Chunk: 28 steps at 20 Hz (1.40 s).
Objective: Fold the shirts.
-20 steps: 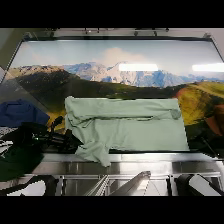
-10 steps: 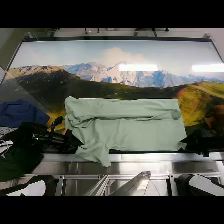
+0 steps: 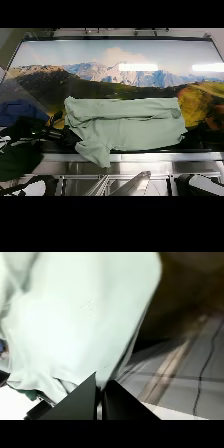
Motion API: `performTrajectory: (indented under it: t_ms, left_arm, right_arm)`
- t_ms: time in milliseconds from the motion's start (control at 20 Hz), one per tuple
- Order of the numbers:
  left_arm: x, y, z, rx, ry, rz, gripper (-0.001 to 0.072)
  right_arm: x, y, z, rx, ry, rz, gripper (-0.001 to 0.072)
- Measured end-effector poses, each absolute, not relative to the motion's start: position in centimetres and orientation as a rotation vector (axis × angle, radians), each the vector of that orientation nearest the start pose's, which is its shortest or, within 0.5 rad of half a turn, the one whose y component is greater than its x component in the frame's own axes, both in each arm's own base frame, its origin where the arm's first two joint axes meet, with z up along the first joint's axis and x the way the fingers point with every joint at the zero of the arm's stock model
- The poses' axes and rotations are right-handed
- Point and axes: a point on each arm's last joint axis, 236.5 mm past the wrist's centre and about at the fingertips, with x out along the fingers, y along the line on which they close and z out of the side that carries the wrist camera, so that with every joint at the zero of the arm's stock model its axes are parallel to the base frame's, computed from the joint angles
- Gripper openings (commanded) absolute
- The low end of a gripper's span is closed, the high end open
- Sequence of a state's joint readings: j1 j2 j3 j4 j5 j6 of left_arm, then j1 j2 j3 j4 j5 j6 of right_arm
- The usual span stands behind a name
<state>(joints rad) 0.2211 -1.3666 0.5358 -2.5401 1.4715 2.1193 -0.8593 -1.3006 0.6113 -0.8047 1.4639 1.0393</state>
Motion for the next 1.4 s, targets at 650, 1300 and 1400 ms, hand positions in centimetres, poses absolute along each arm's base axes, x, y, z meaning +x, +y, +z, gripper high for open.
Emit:
performTrajectory:
  t_ms: [650,1300,1400]
  left_arm:
    - [25.6,-10.1,2.0,-0.874,1.545,-0.667,0.0027]
    - [36.4,-8.0,0.1,-0.822,1.555,-0.639,0.0021]
    - [38.4,-7.9,-1.1,-0.817,1.563,-0.642,0.002]
  right_arm:
    - [27.8,-4.2,-1.2,1.17,1.169,0.359,0.0017]
    - [39.1,-1.6,-4.8,0.919,0.931,0.274,0.0017]
    - [39.7,-1.2,-6.5,0.888,0.943,0.256,0.0017]
